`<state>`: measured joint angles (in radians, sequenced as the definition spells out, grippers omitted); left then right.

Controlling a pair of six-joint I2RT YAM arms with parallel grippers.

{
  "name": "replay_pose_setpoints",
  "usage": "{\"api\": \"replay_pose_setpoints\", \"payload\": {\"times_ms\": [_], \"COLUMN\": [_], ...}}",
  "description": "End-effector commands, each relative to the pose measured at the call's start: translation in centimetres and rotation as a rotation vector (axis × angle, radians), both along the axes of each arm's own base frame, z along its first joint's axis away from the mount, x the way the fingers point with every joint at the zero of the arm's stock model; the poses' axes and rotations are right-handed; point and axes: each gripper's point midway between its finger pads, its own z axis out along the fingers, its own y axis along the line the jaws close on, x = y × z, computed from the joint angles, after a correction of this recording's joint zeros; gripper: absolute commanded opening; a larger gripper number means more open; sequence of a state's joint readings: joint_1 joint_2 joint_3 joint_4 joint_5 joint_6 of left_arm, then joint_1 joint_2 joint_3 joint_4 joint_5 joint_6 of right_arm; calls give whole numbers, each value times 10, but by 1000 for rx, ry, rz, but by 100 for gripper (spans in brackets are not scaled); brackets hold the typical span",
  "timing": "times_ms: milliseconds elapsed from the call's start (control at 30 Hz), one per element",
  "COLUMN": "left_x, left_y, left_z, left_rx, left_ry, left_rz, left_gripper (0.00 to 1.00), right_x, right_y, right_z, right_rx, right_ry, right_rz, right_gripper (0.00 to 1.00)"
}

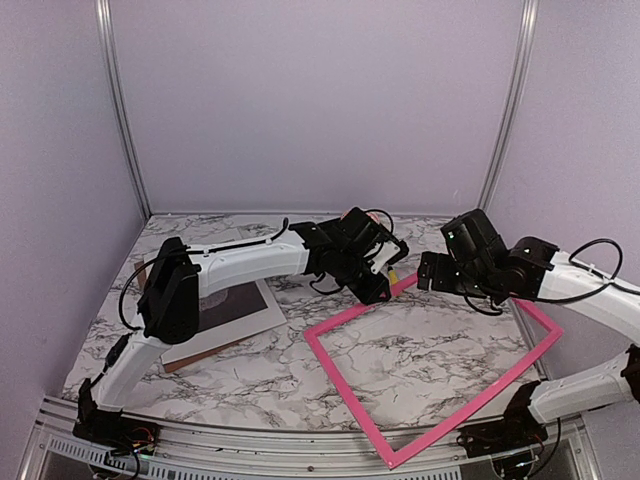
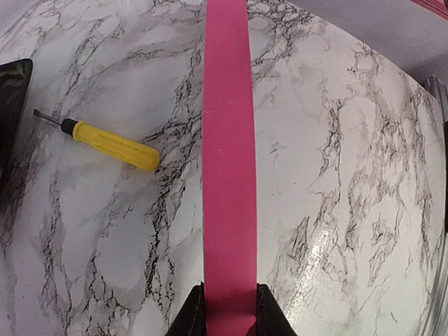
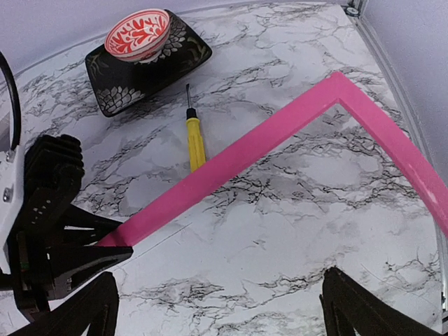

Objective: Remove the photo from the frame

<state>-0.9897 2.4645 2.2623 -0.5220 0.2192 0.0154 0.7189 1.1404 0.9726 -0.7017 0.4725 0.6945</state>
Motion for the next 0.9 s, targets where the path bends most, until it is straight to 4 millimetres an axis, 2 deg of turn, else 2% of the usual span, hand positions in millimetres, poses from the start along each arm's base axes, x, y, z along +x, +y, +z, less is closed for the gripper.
{"api": "replay_pose_setpoints", "payload": {"times_ms": [0, 133, 267, 600, 867], "left_x": [-24, -36, -24, 31, 74], "left_y": [4, 12, 20, 19, 23], "left_z": [-22, -40, -63, -84, -90], "left_rx": [44, 108, 174, 178, 137], "left_ry": [85, 106, 80, 27, -20], "left_rz": [-133, -170, -123, 20, 168], "left_gripper": [0, 0, 0, 0, 1], "right_x": [19, 25, 31, 37, 39], "right_y": [15, 19, 25, 35, 41], "right_z": [22, 21, 19, 24, 18], "right_rx": [53, 50, 58, 62, 70], "right_ry": [-50, -47, -42, -47, -30], "right_rz": [51, 63, 80, 110, 126], "right_gripper": [99, 99, 99, 99, 99]}}
